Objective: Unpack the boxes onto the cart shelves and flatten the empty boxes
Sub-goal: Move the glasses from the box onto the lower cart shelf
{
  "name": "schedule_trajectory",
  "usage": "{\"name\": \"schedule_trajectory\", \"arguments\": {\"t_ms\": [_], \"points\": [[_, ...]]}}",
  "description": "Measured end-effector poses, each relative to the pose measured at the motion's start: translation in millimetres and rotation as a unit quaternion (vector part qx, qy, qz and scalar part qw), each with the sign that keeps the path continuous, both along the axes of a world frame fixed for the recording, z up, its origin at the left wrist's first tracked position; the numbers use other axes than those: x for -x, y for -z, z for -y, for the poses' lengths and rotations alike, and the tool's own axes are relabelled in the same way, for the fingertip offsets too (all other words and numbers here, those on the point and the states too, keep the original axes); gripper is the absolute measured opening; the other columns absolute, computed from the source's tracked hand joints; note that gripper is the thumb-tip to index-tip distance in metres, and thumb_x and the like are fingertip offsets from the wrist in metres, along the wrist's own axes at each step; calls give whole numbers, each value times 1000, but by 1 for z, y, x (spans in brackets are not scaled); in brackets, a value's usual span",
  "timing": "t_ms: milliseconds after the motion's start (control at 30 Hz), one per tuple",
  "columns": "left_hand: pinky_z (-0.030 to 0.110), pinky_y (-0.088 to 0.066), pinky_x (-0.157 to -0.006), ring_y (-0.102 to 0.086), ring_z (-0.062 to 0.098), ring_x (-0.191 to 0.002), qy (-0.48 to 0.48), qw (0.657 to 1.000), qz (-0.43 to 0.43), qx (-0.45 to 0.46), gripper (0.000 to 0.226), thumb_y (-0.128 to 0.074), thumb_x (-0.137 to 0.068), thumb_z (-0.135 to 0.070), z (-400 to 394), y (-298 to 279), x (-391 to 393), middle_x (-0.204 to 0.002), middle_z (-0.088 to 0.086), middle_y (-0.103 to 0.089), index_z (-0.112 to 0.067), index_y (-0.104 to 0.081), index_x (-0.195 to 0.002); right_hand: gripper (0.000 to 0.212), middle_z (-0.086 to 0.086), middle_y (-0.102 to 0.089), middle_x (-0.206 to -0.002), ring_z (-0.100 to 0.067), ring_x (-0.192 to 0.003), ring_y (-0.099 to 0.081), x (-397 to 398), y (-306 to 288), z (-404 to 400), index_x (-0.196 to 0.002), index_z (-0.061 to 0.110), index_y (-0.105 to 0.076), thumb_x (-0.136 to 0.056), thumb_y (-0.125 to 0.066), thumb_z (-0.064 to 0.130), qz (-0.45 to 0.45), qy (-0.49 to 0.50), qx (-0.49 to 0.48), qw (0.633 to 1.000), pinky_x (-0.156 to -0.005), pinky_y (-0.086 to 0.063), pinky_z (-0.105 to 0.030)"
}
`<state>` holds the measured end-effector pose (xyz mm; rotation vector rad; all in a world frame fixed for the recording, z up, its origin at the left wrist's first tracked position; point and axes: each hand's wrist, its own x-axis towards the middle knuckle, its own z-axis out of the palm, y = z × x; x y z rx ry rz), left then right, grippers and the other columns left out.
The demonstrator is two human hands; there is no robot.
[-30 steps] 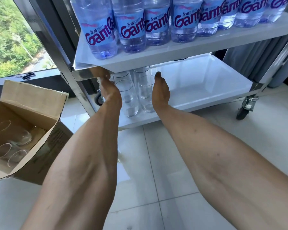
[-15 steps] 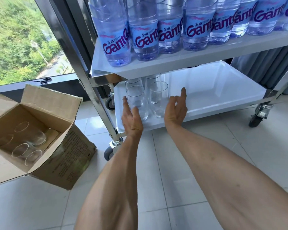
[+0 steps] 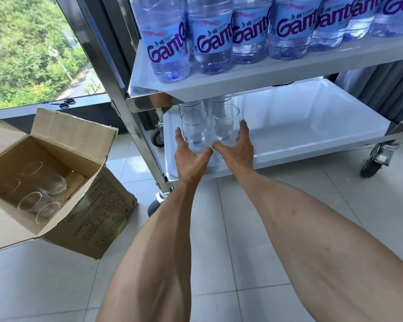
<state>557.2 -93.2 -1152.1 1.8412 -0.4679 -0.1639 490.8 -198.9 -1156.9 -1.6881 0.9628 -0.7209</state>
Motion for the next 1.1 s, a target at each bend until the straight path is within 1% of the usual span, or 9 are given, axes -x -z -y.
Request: {"name": "schedule_trajectory", "arguments": {"t_ms": [100,267,367,533,633,767,867,967,1100], "points": [[29,-44,-100,-48,17,-131,4,1000,-20,0,101,-72,-66,-36,3,-1,-7,-143,9,-50,-29,-21,-153,106,-2,-49,-144,-21,-131,-47,-2,0,7,-150,32,-25,-60,-80,46,6,-18,3,1000,-104,-40,-30],[9,-38,-78,-53,16,-124,3,1000,-23,-8,92,-76,-73,-26,10,1,-20,-140,9,-53,-28,-27,-151,100,-1,-55,-137,-18,-121,-54,-6,-3,18,-144,34,-33,-58,-83,42,8,-48,-7,999,-95,-43,-25],[14,-39,-81,-55,13,-115,4,1000,-14,-9,89,-78,-73,-26,10,0,-24,-138,8,-55,-29,-30,-149,96,-2,-56,-134,-19,-119,-55,-9,-5,21,-143,33,-34,-60,-83,39,9,-52,-3,999,-94,-43,-25],[-2,-35,-66,-54,-14,-86,9,1000,-5,-20,88,-78,-74,-27,10,-1,-28,-128,2,-58,-28,-32,-148,91,-4,-58,-126,-17,-113,-55,-12,0,18,-139,33,-38,-60,-83,40,24,-28,-1,999,-87,-40,-22],[14,-38,-83,-55,2,-101,6,1000,-12,-28,91,-79,-74,-31,11,-2,-30,-137,7,-55,-26,-28,-150,93,-5,-59,-127,-19,-117,-56,-16,2,17,-139,32,-37,-59,-82,45,24,-18,6,1000,-88,-37,-21],[22,-38,-85,-56,19,-120,-8,999,-6,-31,82,-80,-73,-32,13,2,-36,-131,7,-55,-22,-34,-140,106,-6,-54,-138,-22,-128,-50,-20,4,22,-148,33,-28,-59,-83,53,-8,-24,21,999,-101,-41,-29],[24,-41,-83,-56,19,-114,-19,1000,11,-18,76,-81,-70,-33,15,4,-41,-118,1,-51,-19,-36,-128,115,-6,-48,-145,-23,-133,-46,-21,0,26,-152,29,-23,-60,-86,53,-23,-26,36,999,-110,-40,-38],[24,-42,-85,-57,18,-110,-34,999,25,-13,76,-82,-67,-37,15,8,-40,-114,0,-53,-19,-38,-126,106,-7,-51,-136,-23,-126,-50,-23,-1,20,-146,21,-32,-60,-87,50,-14,17,59,998,-102,-41,-30],[31,-47,-95,-56,16,-112,-65,995,68,-19,81,-78,-71,-39,14,11,-29,-126,2,-54,-16,-41,-139,93,-8,-51,-131,-26,-123,-50,-26,1,5,-142,16,-39,-67,-83,49,-8,61,88,994,-100,-40,-33]]}}
